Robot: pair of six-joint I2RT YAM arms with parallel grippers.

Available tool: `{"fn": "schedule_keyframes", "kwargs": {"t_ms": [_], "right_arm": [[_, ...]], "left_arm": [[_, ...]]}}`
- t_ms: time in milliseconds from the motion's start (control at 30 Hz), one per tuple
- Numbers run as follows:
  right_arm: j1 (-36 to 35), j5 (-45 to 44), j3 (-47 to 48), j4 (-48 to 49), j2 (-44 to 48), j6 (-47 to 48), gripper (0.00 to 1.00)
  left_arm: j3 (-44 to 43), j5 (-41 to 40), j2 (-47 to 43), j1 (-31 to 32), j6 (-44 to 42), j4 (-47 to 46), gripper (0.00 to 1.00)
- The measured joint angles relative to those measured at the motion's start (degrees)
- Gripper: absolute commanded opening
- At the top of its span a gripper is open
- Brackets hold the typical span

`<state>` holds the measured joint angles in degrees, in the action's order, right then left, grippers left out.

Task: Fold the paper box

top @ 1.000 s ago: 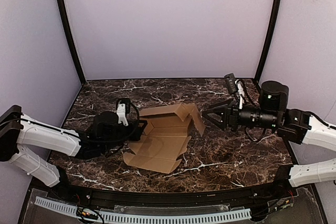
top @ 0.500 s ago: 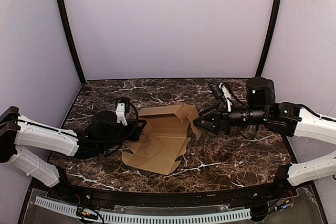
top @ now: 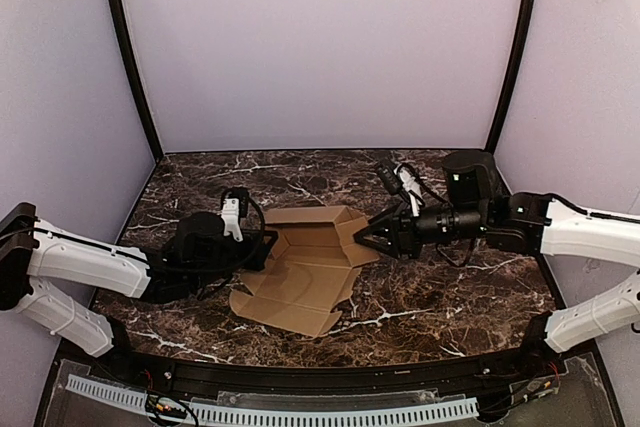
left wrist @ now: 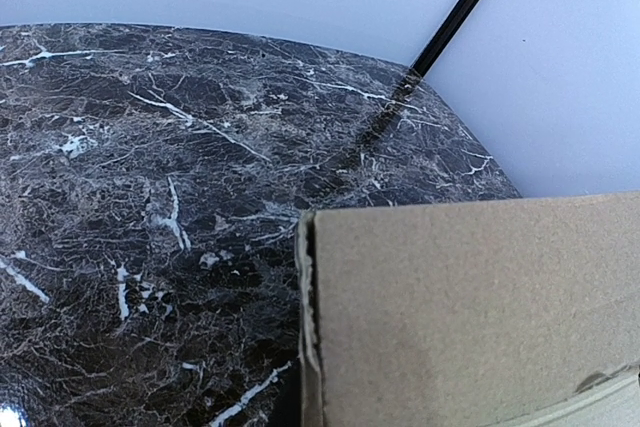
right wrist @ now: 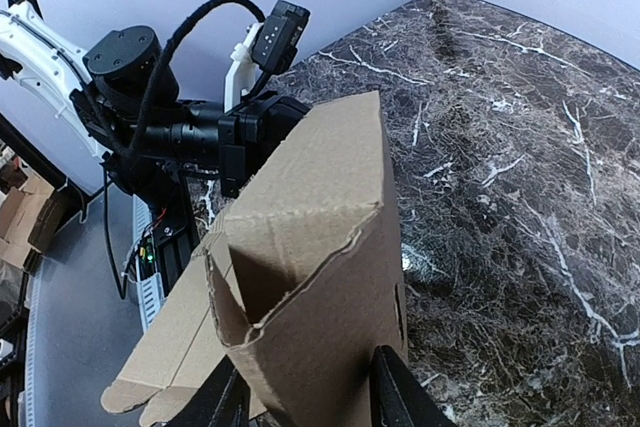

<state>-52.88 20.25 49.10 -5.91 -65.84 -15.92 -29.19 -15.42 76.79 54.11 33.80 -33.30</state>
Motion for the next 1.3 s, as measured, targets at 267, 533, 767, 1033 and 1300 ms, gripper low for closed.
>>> {"fn": "schedule_keyframes", "kwargs": {"t_ms": [267, 533, 767, 1033, 1300], "right_arm": [[-3.04, -5.11, 2.19, -0.04, -4.04, 0.61, 0.37], [-7.17, -15.34, 4.00, -0.26, -8.20, 0.70, 0.38], [-9.31, -25.35, 6.56, -0.63, -14.01, -0.33, 0.39], [-10.60, -34.25, 8.90, 0.07, -19.78, -4.22, 0.40], [-13.42, -45.99, 12.79, -0.35, -25.38, -6.99, 0.39]], "left_arm": [[-0.04, -0.48, 0.59, -0.57, -0.39, 1.29, 0.00], [-1.05, -3.21, 1.38, -0.66, -0.11, 4.70, 0.00], [-3.13, -5.84, 2.38, -0.83, -0.07, 8.96, 0.00], [-4.35, -8.11, 2.80, -0.87, 0.90, 13.03, 0.00], [-5.73, -9.22, 3.28, -0.98, 1.64, 16.15, 0.00]]}}
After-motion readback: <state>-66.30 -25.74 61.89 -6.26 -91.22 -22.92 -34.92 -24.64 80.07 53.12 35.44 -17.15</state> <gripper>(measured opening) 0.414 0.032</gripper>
